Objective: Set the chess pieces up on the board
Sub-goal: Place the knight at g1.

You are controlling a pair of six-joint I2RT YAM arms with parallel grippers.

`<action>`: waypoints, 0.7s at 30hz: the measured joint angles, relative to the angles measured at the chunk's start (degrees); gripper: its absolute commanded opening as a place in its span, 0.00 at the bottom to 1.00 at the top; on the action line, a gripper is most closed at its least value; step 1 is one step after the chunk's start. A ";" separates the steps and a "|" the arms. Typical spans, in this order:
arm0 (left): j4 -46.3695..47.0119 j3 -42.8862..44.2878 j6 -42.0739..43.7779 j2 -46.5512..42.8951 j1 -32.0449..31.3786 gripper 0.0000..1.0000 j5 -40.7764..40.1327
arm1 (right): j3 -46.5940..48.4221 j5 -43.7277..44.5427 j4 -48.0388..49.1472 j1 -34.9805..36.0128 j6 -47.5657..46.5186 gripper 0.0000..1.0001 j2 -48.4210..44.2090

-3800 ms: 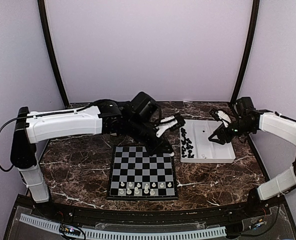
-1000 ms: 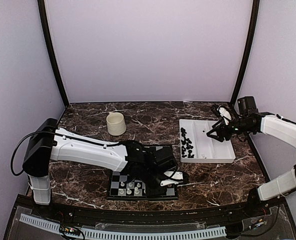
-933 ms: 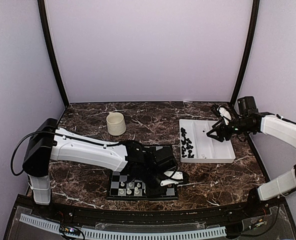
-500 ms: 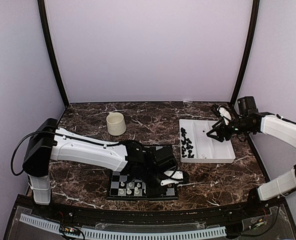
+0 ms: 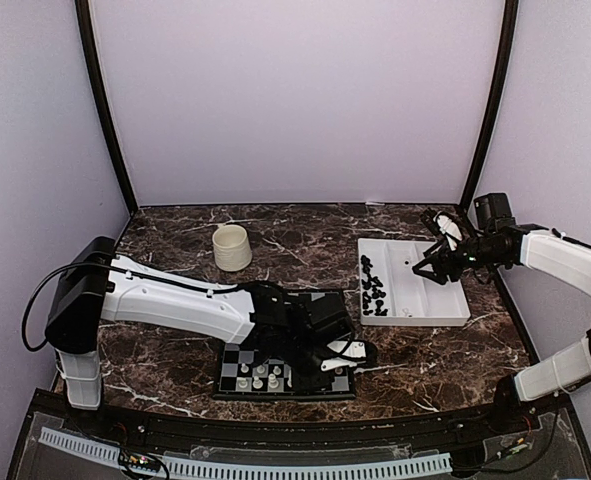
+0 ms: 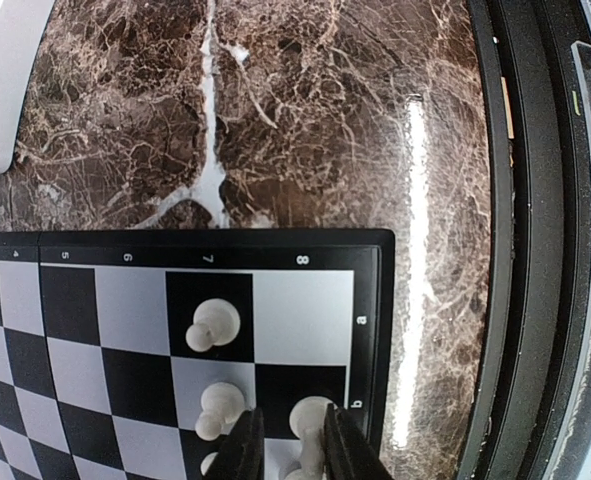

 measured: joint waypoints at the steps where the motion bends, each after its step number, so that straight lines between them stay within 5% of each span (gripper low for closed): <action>1: 0.00 0.00 0.00 0.00 0.00 0.28 -0.04 | 0.00 -0.02 -0.04 0.00 0.00 0.65 0.00; 13: 0.02 0.68 0.61 -3.85 0.15 0.38 -0.44 | 7.04 1.40 -6.21 0.00 -0.15 0.62 1.49; 21: 4.85 2.80 -3.19 -9.68 5.01 0.43 -2.32 | 22.71 8.94 -14.69 0.00 -1.97 0.41 17.07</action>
